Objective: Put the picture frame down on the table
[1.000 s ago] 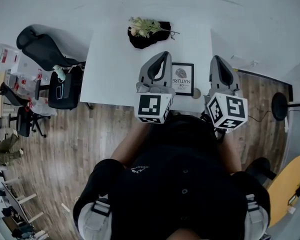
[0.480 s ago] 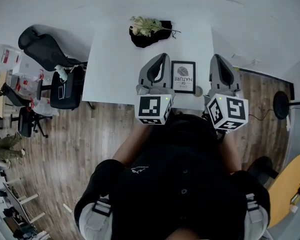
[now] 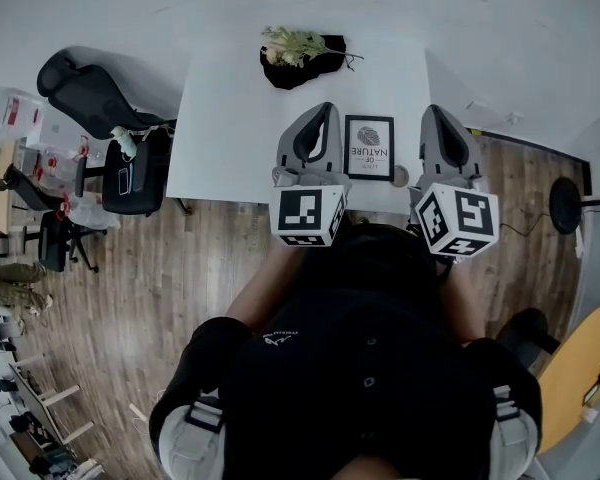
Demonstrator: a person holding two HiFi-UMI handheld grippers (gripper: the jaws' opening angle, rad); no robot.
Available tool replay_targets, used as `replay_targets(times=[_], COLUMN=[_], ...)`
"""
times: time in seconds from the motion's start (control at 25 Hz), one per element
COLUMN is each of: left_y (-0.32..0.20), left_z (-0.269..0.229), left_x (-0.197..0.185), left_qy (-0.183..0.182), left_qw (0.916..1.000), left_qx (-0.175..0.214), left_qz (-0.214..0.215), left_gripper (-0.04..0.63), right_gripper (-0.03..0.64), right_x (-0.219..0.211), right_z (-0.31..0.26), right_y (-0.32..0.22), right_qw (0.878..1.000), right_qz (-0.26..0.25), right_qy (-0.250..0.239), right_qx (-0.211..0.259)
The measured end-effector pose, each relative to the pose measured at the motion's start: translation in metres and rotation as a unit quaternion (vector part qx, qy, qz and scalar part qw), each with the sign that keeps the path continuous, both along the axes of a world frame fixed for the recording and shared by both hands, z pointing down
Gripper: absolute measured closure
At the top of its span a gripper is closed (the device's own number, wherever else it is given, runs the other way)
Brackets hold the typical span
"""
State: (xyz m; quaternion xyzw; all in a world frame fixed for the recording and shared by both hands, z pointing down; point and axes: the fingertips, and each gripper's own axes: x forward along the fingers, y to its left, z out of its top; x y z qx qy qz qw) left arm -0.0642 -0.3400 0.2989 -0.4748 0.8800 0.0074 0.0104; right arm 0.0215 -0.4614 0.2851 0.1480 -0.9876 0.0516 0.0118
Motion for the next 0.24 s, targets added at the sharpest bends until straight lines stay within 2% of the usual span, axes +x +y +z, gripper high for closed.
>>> replay_targets(times=[0.24], left_y=[-0.0003], left_z=[-0.0004], left_x=[-0.0041], left_qy=[0.0], left_qw=[1.0], left_qx=[-0.002], left_qz=[-0.001], left_gripper=[0.589], right_gripper=[0.618], right_x=[-0.0032], right_z=[0.0004], right_y=[-0.0025], right_qw=[1.0], right_qz=[0.004], right_qy=[0.001], right_qx=[-0.005])
